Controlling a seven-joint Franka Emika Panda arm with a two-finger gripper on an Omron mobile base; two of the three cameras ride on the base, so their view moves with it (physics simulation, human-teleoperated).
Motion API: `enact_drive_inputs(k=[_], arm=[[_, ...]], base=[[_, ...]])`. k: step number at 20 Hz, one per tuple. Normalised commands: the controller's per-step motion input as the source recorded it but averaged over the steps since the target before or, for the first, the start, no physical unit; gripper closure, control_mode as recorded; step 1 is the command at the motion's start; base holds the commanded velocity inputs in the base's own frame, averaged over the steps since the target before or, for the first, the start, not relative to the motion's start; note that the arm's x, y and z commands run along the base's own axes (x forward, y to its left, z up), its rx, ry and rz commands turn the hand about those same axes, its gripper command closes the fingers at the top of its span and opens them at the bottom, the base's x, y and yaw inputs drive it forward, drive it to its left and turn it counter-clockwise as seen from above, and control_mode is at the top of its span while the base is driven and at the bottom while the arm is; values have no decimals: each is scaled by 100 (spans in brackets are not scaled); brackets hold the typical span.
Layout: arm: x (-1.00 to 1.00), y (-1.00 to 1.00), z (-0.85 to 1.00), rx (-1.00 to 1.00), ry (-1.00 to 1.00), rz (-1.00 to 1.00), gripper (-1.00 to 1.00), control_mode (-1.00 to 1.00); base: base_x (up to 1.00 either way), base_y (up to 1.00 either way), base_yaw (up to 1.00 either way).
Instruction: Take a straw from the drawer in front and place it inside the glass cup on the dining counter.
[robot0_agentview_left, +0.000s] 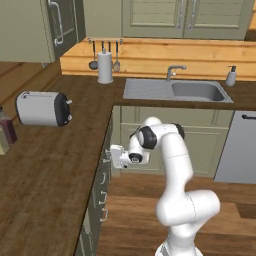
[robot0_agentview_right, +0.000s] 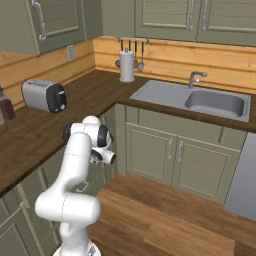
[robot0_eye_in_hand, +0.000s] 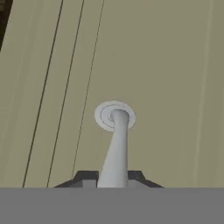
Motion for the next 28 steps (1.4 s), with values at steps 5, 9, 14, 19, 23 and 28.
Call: enact_drive_inputs(k=[5, 9, 14, 19, 23, 28], arm=[[-39, -98, 16, 0, 0, 0, 100, -100], [-29, -100, 22, 0, 0, 0, 100, -100], [-25, -100, 27, 0, 0, 0, 100, -100], [-11, -100, 24, 0, 0, 0, 100, -100], [-5, -94, 14, 0, 0, 0, -100, -100], [-9, -24, -15, -10, 0, 2, -100, -100]], base=[[0, 0, 0], [0, 0, 0], [0, 0, 0], [0, 0, 0], [0, 0, 0], [0, 0, 0]])
